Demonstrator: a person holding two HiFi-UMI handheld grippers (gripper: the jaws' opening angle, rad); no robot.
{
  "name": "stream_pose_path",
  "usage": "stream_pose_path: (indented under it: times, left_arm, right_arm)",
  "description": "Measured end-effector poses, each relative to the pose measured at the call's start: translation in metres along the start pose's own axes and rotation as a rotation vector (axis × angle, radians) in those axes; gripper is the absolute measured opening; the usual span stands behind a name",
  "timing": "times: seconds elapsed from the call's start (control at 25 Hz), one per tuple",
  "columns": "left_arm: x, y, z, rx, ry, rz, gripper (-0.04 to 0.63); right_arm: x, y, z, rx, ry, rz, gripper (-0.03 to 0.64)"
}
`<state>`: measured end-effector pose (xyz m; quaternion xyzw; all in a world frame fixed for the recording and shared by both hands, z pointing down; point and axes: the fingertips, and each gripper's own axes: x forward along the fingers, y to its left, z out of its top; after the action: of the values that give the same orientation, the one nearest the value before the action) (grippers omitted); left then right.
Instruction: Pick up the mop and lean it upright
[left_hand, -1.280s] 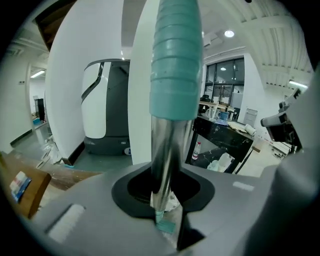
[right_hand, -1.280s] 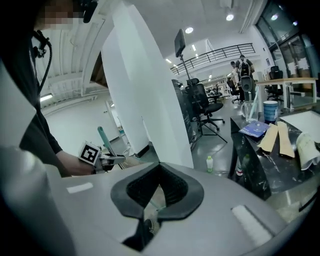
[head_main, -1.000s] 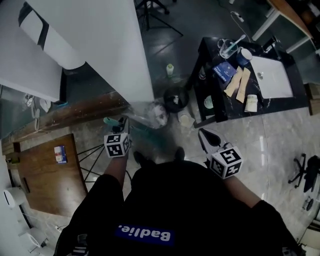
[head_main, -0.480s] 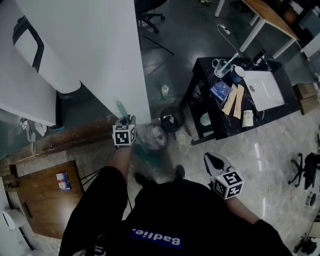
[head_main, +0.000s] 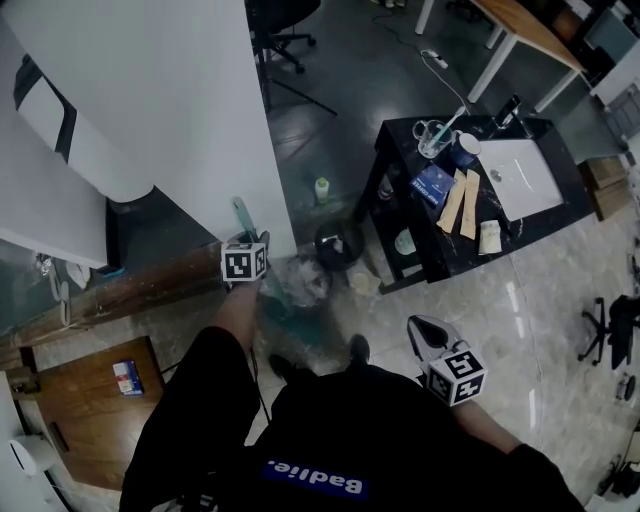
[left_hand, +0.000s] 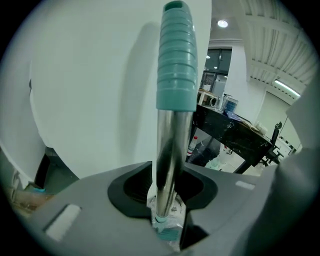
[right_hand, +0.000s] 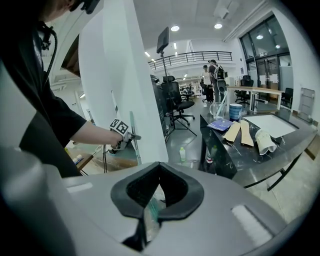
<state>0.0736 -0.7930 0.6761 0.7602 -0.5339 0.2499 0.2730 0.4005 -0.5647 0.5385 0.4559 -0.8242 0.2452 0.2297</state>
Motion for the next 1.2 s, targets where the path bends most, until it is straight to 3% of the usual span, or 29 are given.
stream_pose_path:
  times: [0.16, 0.32, 0.52, 0.84, 1.2]
  left_arm:
    - [0.006, -0.006, -0.001, 0.012, 0.025, -0.02, 0.175]
    - [0.014, -0.005, -0.007, -0.03, 0.05, -0.02, 0.199]
    - [0.02, -0.006, -0.006, -0.009, 0.096, -0.007, 0.248]
    - [0.006, -0.015, -0.006, 0.007, 0.035, -0.004, 0.386]
    - [0.0, -0.048, -0.02, 0.089, 0.013, -0.091, 0.403]
  right_arm:
    - [0.002, 0.0, -0.002, 0.0, 0.006, 0.011, 0.003]
    - [0.001, -0.004, -0.005, 0.0, 0.011, 0.011, 0.005]
    - [0.0, -0.008, -0.007, -0.014, 0.014, -0.003, 0.03]
    - [-0.003, -0.017, -0.006, -0.001, -0.009, -0.014, 0.046]
    - [0.003, -0.01, -0.005, -0.011, -0.007, 0.013, 0.049]
